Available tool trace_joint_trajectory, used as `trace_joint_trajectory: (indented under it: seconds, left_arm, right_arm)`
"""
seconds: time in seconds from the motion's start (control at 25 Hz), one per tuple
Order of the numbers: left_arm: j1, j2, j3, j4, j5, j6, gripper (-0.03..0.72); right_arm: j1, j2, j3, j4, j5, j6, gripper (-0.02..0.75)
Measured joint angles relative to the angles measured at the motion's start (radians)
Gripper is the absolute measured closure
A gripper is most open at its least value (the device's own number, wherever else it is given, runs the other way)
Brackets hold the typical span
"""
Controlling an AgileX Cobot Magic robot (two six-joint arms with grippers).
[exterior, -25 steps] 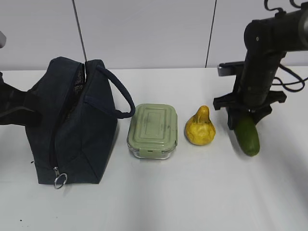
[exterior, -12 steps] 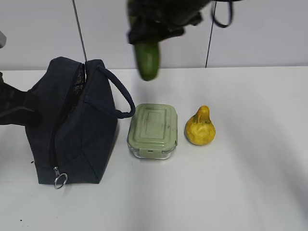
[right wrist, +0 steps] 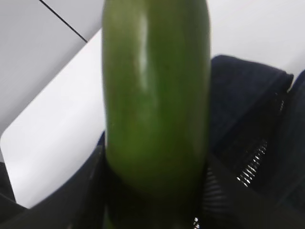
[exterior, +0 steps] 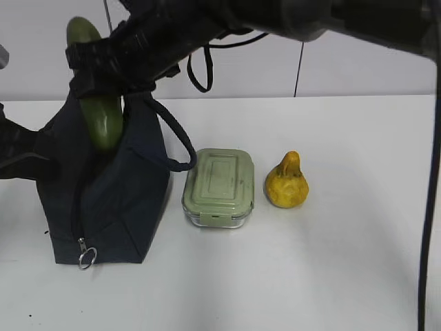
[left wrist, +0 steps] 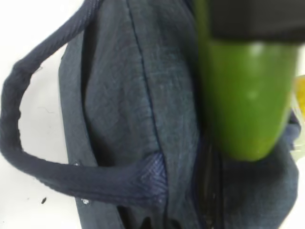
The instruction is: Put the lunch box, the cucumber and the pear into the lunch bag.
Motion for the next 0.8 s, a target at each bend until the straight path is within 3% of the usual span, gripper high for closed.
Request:
trace_joint_trajectory:
  seconds: [0.32, 0.48, 0.6, 0.72, 0.8]
  left_arm:
    - [0.000, 0.000, 0.000, 0.000, -0.001, 0.000, 0.703]
    - [0.000, 0.000, 0.000, 0.000, -0.001, 0.000, 0.703]
    - [0.000, 0.000, 0.000, 0.000, -0.001, 0.000, 0.703]
    - [0.000, 0.000, 0.000, 0.001, -0.001, 0.000, 0.703]
    - [0.000, 0.000, 0.000, 0.006, 0.000, 0.000, 0.703]
  right_arm:
    - [-0.002, 0.044, -0.002, -0.300, 0.116, 0.163, 0.379]
    - [-0.003, 0.044, -0.003, -0.307, 0.154, 0.163, 0.370]
    - [-0.003, 0.044, -0.011, -0.252, 0.172, 0.115, 0.283]
    - [-0.003, 0.044, -0.060, -0.216, 0.215, 0.077, 0.141]
    - [-0.003, 0.044, -0.121, -0.222, 0.254, 0.077, 0.107]
